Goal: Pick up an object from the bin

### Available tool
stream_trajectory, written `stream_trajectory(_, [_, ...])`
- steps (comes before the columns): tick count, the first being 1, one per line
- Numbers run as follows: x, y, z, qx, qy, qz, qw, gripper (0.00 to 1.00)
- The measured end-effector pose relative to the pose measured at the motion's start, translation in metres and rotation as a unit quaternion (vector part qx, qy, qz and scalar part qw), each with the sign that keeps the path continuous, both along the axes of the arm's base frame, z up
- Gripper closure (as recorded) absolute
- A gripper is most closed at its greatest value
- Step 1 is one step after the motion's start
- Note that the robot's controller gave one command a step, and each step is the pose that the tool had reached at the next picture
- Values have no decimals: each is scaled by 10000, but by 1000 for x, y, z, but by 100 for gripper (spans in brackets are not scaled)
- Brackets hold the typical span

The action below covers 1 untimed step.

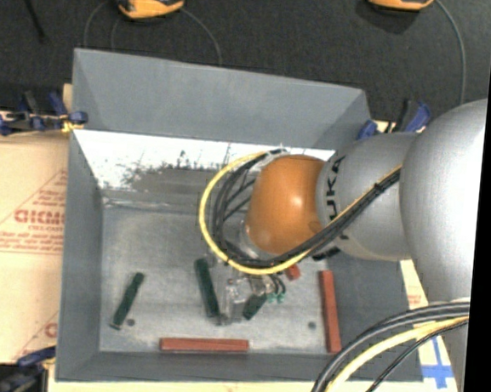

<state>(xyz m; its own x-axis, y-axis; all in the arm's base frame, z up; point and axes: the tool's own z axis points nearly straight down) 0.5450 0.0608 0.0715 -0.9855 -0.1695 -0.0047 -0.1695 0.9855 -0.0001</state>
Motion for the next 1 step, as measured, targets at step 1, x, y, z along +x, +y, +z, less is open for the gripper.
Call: stream_trajectory(1, [-31, 9, 1, 11, -1, 55, 10000, 0])
